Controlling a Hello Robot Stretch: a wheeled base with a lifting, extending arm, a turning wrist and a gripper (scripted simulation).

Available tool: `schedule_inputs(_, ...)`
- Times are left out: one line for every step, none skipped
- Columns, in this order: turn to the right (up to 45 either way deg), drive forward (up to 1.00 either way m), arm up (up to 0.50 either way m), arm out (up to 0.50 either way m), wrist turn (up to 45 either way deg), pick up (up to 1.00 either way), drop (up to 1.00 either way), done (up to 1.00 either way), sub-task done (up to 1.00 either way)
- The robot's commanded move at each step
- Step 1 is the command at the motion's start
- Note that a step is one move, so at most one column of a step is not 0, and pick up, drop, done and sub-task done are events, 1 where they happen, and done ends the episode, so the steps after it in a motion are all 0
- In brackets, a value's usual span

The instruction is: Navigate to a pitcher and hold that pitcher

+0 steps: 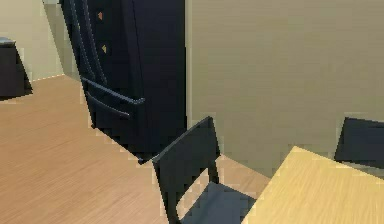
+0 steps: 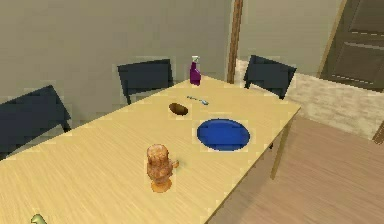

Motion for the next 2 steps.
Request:
schedule_inputs(0.0, 0.0, 0.38, 0.0, 0.0, 0.0, 0.0, 0.0, 0.0)
schedule_inputs(0.0, 0.0, 0.0, 0.26, 0.0, 0.0, 0.0, 0.0, 0.0)
